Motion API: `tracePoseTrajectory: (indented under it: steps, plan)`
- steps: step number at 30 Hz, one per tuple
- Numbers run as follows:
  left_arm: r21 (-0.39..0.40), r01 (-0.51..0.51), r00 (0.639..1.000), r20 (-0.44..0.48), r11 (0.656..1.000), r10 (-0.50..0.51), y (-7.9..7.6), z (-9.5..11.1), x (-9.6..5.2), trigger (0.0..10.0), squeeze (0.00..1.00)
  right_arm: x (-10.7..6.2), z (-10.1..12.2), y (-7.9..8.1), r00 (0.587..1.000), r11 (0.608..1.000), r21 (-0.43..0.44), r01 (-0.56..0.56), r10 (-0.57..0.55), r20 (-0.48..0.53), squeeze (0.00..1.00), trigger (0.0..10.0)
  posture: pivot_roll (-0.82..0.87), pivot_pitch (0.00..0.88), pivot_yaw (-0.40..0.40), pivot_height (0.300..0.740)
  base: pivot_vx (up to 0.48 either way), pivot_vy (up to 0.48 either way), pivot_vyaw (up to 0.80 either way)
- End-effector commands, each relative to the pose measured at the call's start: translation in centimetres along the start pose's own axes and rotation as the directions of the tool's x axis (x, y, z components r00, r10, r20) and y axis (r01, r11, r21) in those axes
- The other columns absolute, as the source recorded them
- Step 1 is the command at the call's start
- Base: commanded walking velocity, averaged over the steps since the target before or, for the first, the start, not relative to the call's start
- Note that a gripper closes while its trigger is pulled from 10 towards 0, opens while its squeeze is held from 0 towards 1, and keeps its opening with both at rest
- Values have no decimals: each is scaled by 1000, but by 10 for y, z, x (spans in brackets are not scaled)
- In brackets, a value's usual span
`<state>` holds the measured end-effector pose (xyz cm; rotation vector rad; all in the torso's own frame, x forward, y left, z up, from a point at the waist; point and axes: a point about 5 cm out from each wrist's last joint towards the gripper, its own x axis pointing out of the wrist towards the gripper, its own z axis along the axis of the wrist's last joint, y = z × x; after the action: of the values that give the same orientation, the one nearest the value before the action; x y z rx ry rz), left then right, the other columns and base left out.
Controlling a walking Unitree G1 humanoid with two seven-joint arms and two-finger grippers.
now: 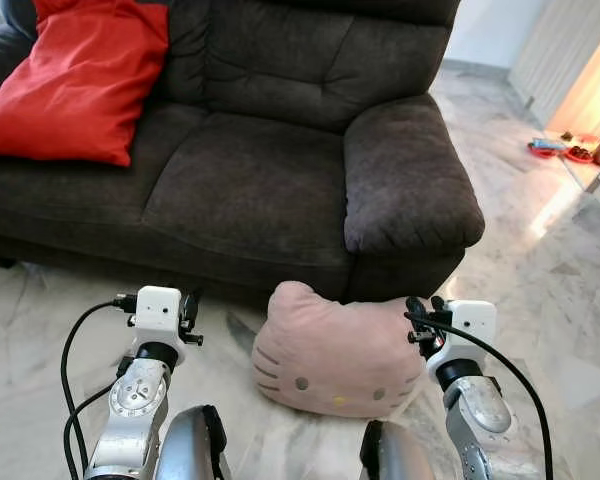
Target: Move the pillow to the sofa from floor
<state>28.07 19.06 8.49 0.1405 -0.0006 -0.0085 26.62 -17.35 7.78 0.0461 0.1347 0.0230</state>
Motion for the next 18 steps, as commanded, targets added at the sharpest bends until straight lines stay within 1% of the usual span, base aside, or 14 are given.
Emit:
tracePoseTrajectory:
  steps: [1,3,18]
  plan:
    - [-15,24,1000,1,1000,-24,-8,2,2,10000,0,-3,-1,-9,1000,1000,-10,25,-25,-10,0,10000,-14,0,-72,519,394,0,-663]
    - [-14,24,1000,-1,1000,-24,-8,2,2,10000,0,-3,-1,-9,1000,1000,-12,23,-23,-10,0,10000,-14,0,-72,519,394,0,-663]
    - [-3,26,1000,-4,1000,-26,-8,1,1,10000,0,-4,0,-7,1000,1000,-12,12,-12,-5,0,10000,-11,0,-74,519,387,0,0]
